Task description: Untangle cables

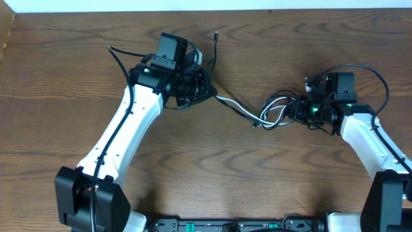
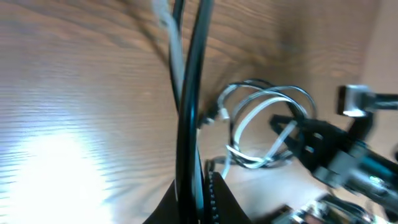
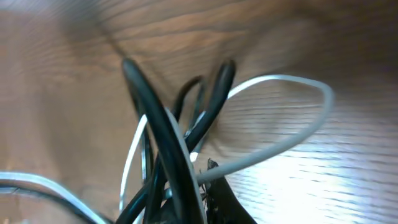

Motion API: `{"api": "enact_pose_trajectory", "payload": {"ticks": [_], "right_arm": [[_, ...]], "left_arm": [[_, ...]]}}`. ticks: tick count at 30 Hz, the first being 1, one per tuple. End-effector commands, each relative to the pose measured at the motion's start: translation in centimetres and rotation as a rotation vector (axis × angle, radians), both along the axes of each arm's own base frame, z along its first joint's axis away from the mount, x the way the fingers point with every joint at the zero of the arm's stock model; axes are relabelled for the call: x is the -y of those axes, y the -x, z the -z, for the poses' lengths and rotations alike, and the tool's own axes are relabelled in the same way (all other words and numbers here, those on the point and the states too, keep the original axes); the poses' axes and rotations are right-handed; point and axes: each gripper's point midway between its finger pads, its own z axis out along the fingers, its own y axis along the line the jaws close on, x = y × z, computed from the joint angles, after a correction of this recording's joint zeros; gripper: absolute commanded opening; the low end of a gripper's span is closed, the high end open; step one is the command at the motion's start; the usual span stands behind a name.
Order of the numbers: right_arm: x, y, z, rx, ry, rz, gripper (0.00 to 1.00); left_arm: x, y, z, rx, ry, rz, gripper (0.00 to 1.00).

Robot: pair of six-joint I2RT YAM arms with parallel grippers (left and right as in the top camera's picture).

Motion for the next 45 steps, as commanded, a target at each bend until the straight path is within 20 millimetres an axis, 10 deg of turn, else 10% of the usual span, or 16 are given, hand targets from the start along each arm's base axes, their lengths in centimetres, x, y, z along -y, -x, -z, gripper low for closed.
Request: {"api": "enact_pose_trajectory", "payload": {"ticks": [1, 8, 18, 34, 45], "right_arm": [[-2.2, 0.0, -2.1, 0.078, -0.123, -0.143, 0.01], [-4.4, -0.3, -6.8, 0.175, -0.309, -0.263, 0.01], [-2.0, -0.4, -2.6, 0.023, -0.061, -0.093, 0.01], [-2.7, -0.6, -2.9, 0.043, -0.064, -0.114, 0.01], [-2.1, -0.7, -2.9, 0.043, -0.072, -0.097, 0.01]], "left_arm": [[-2.0, -1.1, 0.2, 0.068, -0.116, -0.026, 0.08], [-3.5, -1.1, 1.0, 0.080, -0.211, -0.030, 0.08], [-1.8, 1.4, 1.3, 0.019, -0.184, 0.057, 0.61], [12.1, 5.7, -0.6, 0.156, 0.184, 0.527, 0.50], [16.5, 5.6, 2.3, 0.152, 0.389, 0.684, 0.47]]}}
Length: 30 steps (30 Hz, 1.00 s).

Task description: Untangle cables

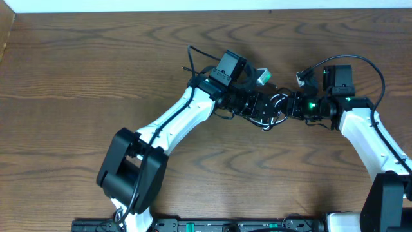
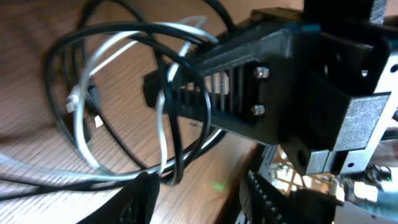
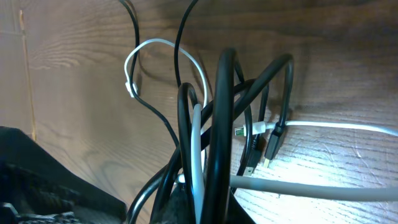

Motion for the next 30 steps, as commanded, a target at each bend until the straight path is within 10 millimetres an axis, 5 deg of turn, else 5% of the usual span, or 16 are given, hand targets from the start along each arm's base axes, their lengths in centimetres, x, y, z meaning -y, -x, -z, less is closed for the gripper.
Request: {"api": "enact_pose_trajectory", "payload": {"ticks": [1, 16, 30], "right_arm": [[0.3, -0.5, -0.4, 0.002, -0.018, 0.014, 0.01], [-1.2, -0.9, -2.2, 0.046, -0.129, -0.027, 0.01], [-1.3, -0.8, -2.8, 0.049, -0.178, -0.041, 0.01]], "left_arm": [[1.0, 0.7, -0.9, 0.008, 0.102, 0.092, 0.46], [1.1, 0.1, 0.8, 0.053, 0.076, 0.097, 0.45], [0.0, -2.3, 3.0, 0.103, -0.084, -0.045, 0.44]]}}
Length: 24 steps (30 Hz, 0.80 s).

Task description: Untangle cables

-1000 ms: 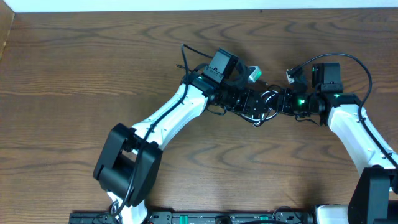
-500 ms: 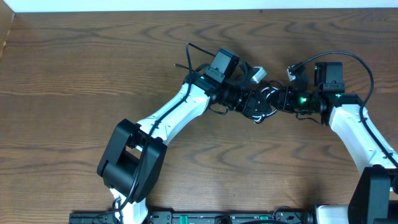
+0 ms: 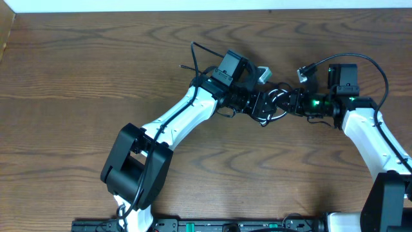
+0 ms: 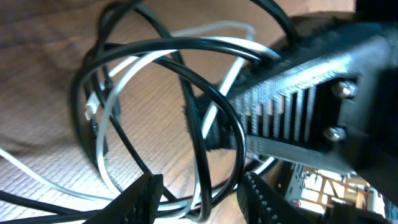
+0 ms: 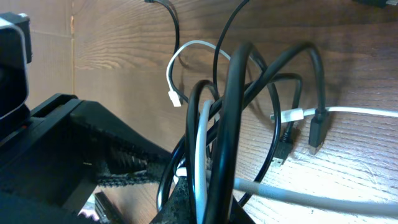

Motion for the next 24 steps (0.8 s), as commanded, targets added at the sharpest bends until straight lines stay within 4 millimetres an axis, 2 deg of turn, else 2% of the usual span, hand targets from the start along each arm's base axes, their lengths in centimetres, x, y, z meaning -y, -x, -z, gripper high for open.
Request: {"api": "enact_pose_trajectory", "payload": {"ticks": [1, 7, 11, 16, 20, 24], "right_arm": [[-0.4, -0.3, -0.9, 0.008, -0.044, -0.013, 0.01], [-0.4, -0.3, -0.9, 0.011, -0.045, -0.012, 0.01], [-0.4, -0.3, -0.9, 0.011, -0.045, -0.012, 0.01], [-0.4, -0.3, -1.0, 0.011, -0.048, -0.014, 0.01], [-0.1, -0.4, -0.8, 0.011, -0.040, -0.004, 0.01], [1.6, -0.7, 0.8, -0.052, 0.052, 0.094, 0.01]], "left_arm": [[0.1, -0.3, 1.2, -0.002, -0.036, -0.029, 0.44], [1.4, 0.8, 1.0, 0.010, -0.027, 0.004, 0.44], [1.5, 0.9, 1.0, 0.009, -0.028, 0.006, 0.43], [1.3, 0.5, 1.3, 0.021, -0.048, -0.011, 0.32], [0.7, 0.1, 2.0, 0.028, -0.093, -0.041, 0.08], [0.1, -0.5, 1.7, 0.009, -0.089, -0.076, 0.07]]}}
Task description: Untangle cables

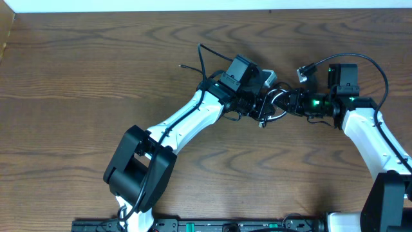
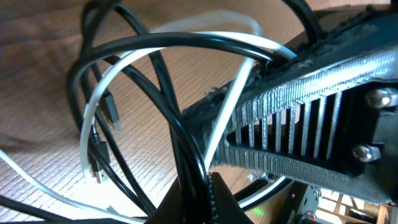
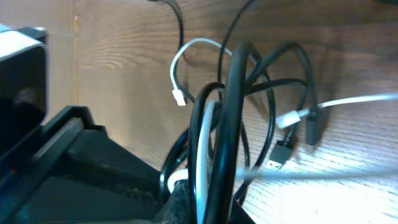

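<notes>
A knot of black and white cables (image 1: 275, 103) hangs between both grippers at the table's back centre-right. My left gripper (image 1: 261, 105) is shut on black strands (image 2: 186, 155), pinched at its fingertips (image 2: 205, 196); white loops (image 2: 99, 106) arch beside them. Close to the right of these stands the right gripper's ribbed finger (image 2: 298, 130). My right gripper (image 1: 291, 103) is shut on a bundle of black cable (image 3: 233, 124) and white cable (image 3: 200, 155). Loose plugs (image 3: 280, 155) dangle over the wood. The left gripper's black body (image 3: 62, 168) fills the lower left of the right wrist view.
A thin black cable tail (image 1: 201, 55) trails behind the left wrist towards the back edge. The right arm's own lead (image 1: 376, 64) loops above its wrist. The wooden table (image 1: 77, 64) stretches left and forward; a white wall borders the back.
My left gripper was open around the black strands next to the right gripper; now it is shut on them. The right gripper still holds its bundle in about the same place.
At first my left gripper, shut on a black cable, was far left of the right gripper, with cable stretched between them. Then it was open right beside the knot held by the right gripper. It stayed open around strands, and now grips them.
</notes>
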Motion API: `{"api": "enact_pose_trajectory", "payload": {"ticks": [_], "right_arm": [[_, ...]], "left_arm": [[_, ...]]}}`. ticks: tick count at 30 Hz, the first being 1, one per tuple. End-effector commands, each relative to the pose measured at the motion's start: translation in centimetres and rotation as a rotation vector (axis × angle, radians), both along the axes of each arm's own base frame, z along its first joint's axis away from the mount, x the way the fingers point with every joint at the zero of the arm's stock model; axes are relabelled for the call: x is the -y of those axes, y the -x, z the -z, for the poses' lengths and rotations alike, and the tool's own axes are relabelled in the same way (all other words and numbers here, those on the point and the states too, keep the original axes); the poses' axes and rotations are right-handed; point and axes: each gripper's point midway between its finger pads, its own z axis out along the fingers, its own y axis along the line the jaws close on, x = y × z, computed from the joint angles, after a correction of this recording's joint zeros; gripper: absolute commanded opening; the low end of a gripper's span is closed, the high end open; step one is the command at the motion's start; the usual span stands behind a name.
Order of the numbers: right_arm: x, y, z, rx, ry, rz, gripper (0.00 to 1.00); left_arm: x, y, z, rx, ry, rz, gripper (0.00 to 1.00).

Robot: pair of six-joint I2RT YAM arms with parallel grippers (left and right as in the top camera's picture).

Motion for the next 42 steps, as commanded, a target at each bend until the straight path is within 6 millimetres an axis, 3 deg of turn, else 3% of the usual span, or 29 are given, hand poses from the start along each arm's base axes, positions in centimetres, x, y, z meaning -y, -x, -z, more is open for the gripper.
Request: {"api": "enact_pose_trajectory", "payload": {"ticks": [1, 7, 10, 17, 22, 27, 30, 33, 35, 38, 40, 42], "right_arm": [[2.2, -0.6, 1.4, -0.070, 0.092, 0.121, 0.01], [6.9, 0.7, 4.9, -0.222, 0.352, 0.319, 0.01], [8.3, 1.3, 5.7, -0.255, 0.424, 0.364, 0.01], [9.6, 1.6, 6.1, -0.267, 0.497, 0.395, 0.01], [11.0, 2.4, 6.6, -0.297, 0.577, 0.425, 0.02], [12.0, 2.9, 6.8, -0.311, 0.624, 0.445, 0.04], [13.5, 3.2, 6.9, -0.325, 0.681, 0.480, 0.11], [14.7, 3.4, 6.9, -0.338, 0.688, 0.515, 0.30], [14.0, 3.2, 6.8, -0.339, 0.626, 0.491, 0.35], [10.9, 2.3, 6.1, -0.260, 0.473, 0.322, 0.45], [7.8, 1.6, 4.5, -0.145, 0.337, 0.148, 0.57], [6.1, 1.2, 2.8, -0.076, 0.247, 0.068, 0.61]], "left_arm": [[-1.1, -1.1, 0.7, -0.019, -0.025, -0.056, 0.07], [-4.7, -2.9, -3.5, 0.045, -0.030, -0.157, 0.07], [-7.7, -3.4, -7.2, 0.121, -0.054, -0.244, 0.07], [-12.8, -2.1, -15.0, 0.250, -0.016, -0.360, 0.07], [-17.3, -1.4, -18.7, 0.347, -0.041, -0.497, 0.07], [-20.5, -1.2, -20.5, 0.410, -0.075, -0.601, 0.08], [-21.5, -1.1, -20.7, 0.414, -0.087, -0.629, 0.07], [-22.2, -1.3, -20.3, 0.402, -0.102, -0.648, 0.07], [-22.3, -1.3, -20.1, 0.392, -0.106, -0.651, 0.07], [-22.2, -1.3, -19.8, 0.375, -0.107, -0.657, 0.07], [-22.2, -1.3, -19.6, 0.359, -0.110, -0.661, 0.08], [-22.2, -1.2, -19.4, 0.354, -0.114, -0.660, 0.07]]}}
